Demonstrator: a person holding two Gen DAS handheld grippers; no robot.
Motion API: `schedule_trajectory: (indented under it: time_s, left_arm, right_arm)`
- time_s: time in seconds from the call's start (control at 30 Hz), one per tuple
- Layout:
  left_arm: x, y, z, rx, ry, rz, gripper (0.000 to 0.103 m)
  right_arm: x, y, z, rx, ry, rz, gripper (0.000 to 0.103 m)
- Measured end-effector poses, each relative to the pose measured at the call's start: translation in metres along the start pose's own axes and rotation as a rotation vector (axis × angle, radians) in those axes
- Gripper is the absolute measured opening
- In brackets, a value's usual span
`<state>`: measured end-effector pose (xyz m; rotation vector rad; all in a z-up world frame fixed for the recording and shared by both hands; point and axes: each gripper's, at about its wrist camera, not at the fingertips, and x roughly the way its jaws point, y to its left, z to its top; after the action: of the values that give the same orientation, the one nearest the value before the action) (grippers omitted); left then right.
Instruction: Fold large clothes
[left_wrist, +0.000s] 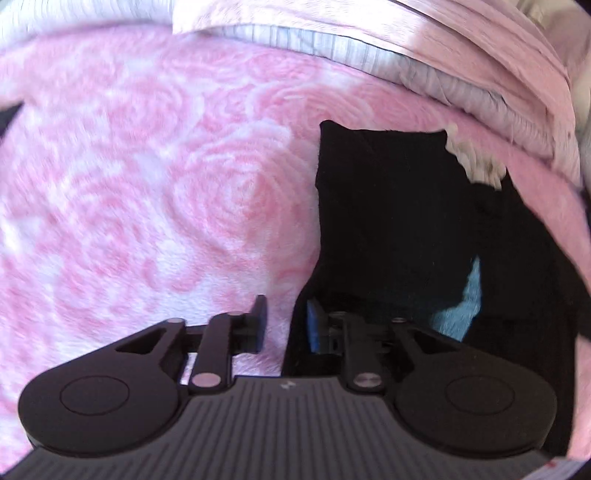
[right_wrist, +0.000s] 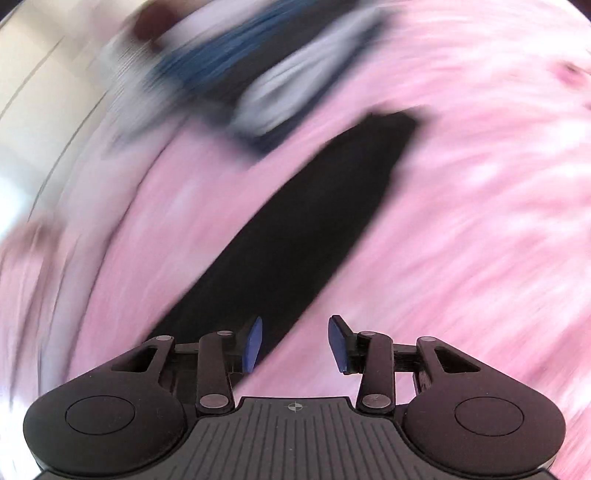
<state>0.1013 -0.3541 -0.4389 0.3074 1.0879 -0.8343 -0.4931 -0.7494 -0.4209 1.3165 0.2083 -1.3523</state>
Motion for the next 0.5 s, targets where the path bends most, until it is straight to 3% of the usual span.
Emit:
schedule_trajectory:
  time_s: [0.1, 0.23, 0.3, 0.4, 0.5]
  left_arm:
    - [-0.013, -0.005, -0.004, -0.011, -0.021, 0.025, 0.02]
    - [-0.03, -0.005, -0.007, -0.068, -0.049, 0.034, 0.02]
    - [-0.036, -0.006, -0.009, -0.078, -0.055, 0.038, 0.021]
    - [-0.044, -0.005, -0.014, -0.087, -0.054, 0.048, 0.021]
    - [-0.052, 0.0, -0.017, -0.102, -0.057, 0.054, 0.021]
  right_arm:
    - [0.016, -0.031, 0.023, 0.172, -0.008, 0.101, 0.037]
    - [0.029, -0.026, 0.032, 0.208, -0.053, 0.084, 0.035]
    - [0.031, -0.014, 0.035, 0.131, -0.065, -0.006, 0.0]
    - [0.024, 0.019, 0.038, -0.049, -0.1, -0.116, 0.0]
    - [0.007, 0.095, 0.017, -0.375, -0.198, -0.152, 0.0]
